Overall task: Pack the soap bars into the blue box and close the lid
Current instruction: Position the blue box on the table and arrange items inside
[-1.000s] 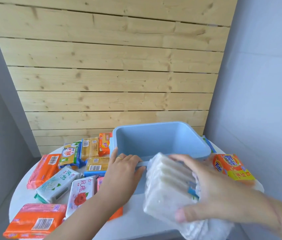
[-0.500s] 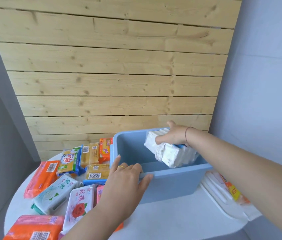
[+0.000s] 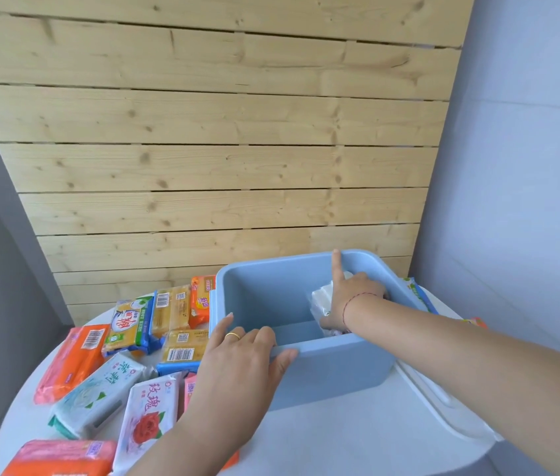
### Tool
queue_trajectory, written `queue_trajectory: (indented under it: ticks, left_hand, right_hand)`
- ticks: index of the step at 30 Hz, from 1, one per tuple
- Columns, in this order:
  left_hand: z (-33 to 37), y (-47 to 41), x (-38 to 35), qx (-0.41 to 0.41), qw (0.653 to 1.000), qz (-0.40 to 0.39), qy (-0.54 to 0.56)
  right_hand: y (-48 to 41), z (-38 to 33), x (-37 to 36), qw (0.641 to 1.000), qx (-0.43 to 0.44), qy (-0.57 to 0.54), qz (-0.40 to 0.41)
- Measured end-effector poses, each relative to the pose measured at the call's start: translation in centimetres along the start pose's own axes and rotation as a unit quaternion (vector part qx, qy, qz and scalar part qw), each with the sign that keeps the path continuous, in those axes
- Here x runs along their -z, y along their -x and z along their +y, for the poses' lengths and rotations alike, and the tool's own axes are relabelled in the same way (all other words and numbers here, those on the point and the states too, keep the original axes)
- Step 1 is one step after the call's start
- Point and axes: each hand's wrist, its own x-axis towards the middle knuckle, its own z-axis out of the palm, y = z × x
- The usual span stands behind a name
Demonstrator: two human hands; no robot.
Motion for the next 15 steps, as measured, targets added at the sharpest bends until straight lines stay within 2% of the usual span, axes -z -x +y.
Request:
queue_trajectory:
  ticks: [8, 11, 15]
  left_hand:
    - [0.0, -0.1, 0.3, -0.006, 1.0, -0.017, -0.011]
    - [0.0, 0.0, 0.3, -0.009, 0.999, -0.036, -0.009]
    - [0.2, -0.3, 1.0, 0.014, 0.996, -0.093, 0.006]
  right_hand:
    - [-0.8, -0.6, 0.5, 0.986, -0.028, 0.167, 0.015]
    - [-1.4, 0.0, 0.6, 0.983, -0.029, 0.181, 0.019]
    - [-1.9, 1.2, 0.8, 0.981, 0.011, 0.186, 0.047]
